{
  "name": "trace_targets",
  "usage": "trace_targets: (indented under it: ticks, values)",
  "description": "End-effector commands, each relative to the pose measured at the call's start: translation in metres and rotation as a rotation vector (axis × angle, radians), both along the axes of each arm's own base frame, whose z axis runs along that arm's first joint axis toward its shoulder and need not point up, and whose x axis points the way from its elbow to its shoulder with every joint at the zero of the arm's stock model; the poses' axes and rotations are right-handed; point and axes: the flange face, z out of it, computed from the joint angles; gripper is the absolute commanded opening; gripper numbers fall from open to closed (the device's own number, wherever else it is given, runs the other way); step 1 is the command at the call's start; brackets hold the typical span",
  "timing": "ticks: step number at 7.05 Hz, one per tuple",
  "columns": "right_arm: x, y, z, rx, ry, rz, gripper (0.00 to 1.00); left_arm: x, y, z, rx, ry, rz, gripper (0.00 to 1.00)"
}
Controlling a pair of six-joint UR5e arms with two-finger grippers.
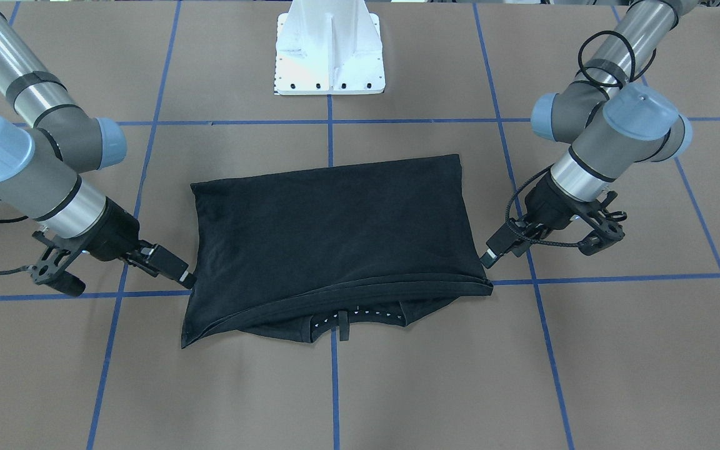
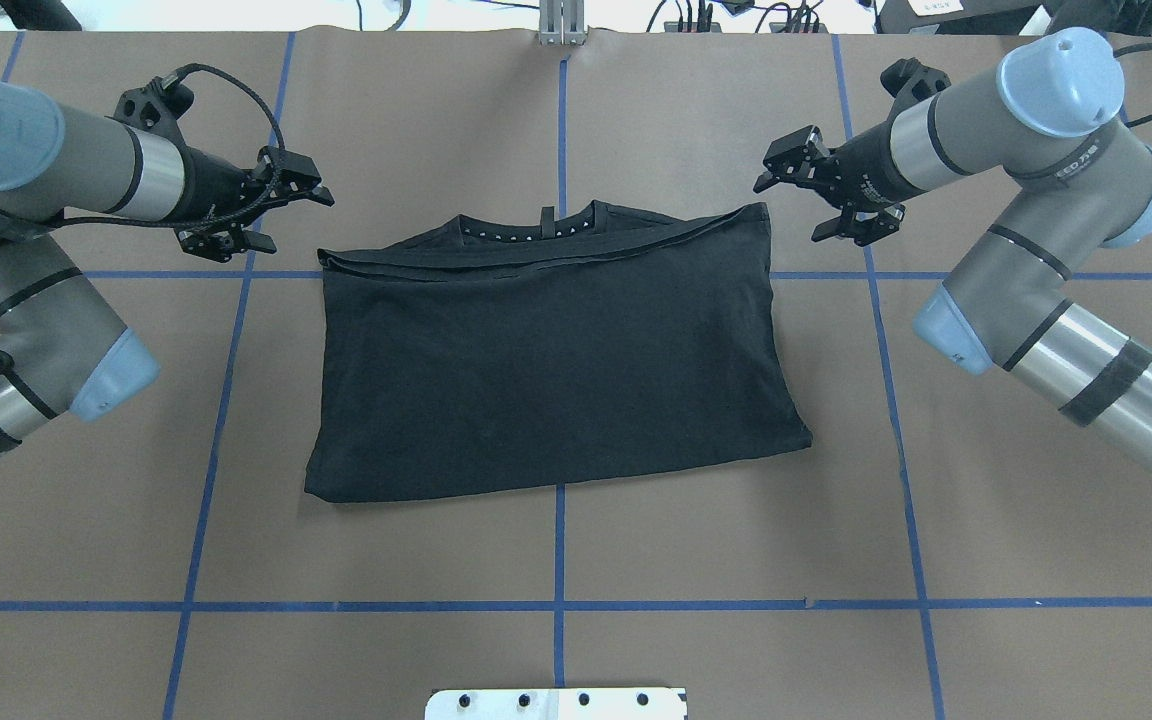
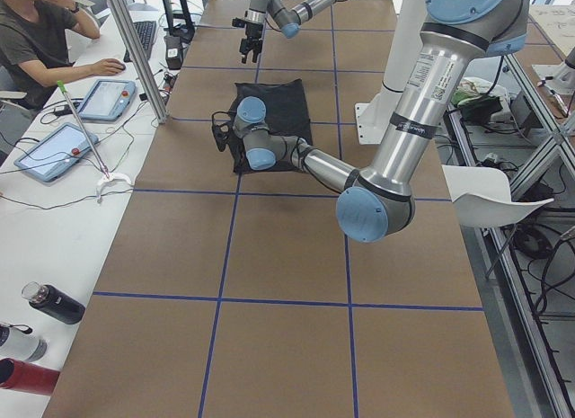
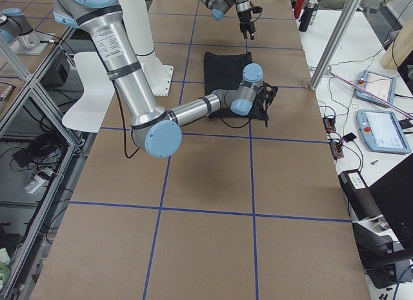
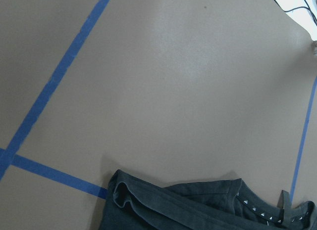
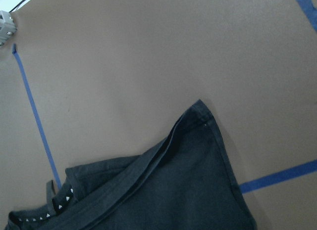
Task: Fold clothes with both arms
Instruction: 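Move the right gripper to the folded shirt's near corner and grasp it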
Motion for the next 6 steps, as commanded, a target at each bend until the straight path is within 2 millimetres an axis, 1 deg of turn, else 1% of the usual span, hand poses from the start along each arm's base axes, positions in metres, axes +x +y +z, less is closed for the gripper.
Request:
trace_targets:
  ticks: [1, 2, 3, 4, 5, 6]
  values:
    - [-0.008, 0.059, 0.019, -0.002, 0.002, -0.07, 1.0, -0.007, 0.005, -0.017, 0.015, 0.024, -0.005, 1.0]
    - [-0.009, 0.088, 0.033, -0.009, 0.009, -0.107, 1.0, -0.009, 0.01, -0.03, 0.008, 0.019, -0.004, 1.0]
    - [-0.014, 0.108, 0.041, -0.016, 0.015, -0.137, 1.0, -0.012, 0.013, -0.039, 0.006, 0.015, -0.005, 1.0]
    - [-0.027, 0.123, 0.048, -0.021, 0.022, -0.171, 1.0, -0.013, 0.014, -0.042, 0.009, 0.018, -0.005, 1.0]
    - [-0.037, 0.134, 0.048, -0.024, 0.021, -0.197, 1.0, -0.014, 0.015, -0.044, 0.013, 0.022, -0.005, 1.0]
    - [-0.041, 0.148, 0.058, -0.037, 0.031, -0.217, 1.0, -0.015, 0.016, -0.047, 0.018, 0.026, -0.005, 1.0]
